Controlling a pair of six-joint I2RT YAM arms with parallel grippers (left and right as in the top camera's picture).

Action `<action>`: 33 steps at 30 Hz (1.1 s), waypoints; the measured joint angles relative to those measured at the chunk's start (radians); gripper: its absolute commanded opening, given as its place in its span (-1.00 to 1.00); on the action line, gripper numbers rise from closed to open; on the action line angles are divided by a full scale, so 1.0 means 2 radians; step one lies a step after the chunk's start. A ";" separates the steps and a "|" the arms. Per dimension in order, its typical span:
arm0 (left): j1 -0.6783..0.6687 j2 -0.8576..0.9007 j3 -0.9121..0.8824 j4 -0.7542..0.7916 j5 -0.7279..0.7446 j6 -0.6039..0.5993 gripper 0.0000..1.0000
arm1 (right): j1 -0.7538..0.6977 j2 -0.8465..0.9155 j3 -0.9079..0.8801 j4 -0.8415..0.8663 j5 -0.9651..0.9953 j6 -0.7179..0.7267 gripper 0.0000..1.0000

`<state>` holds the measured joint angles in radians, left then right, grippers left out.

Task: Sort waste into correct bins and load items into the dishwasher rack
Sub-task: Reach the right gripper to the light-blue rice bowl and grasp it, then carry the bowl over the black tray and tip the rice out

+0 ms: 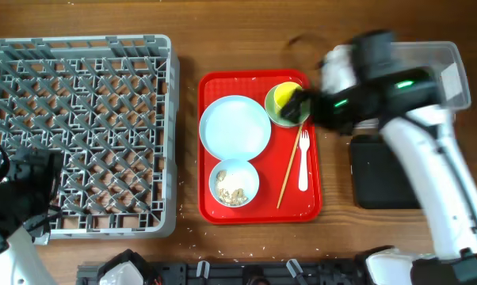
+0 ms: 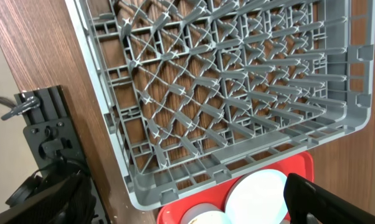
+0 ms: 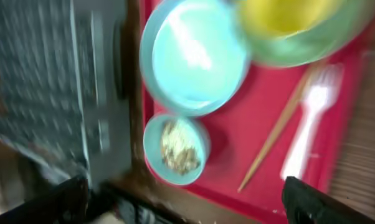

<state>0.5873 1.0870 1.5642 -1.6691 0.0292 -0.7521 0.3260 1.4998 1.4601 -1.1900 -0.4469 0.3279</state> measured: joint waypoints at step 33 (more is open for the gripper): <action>0.002 0.082 0.000 -0.007 -0.035 -0.023 1.00 | 0.411 0.171 -0.141 0.273 0.294 0.150 -0.62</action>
<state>0.5903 1.2503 1.5642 -1.6833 -0.0402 -0.7986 1.1488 1.8427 1.1782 -0.6445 0.1402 0.6277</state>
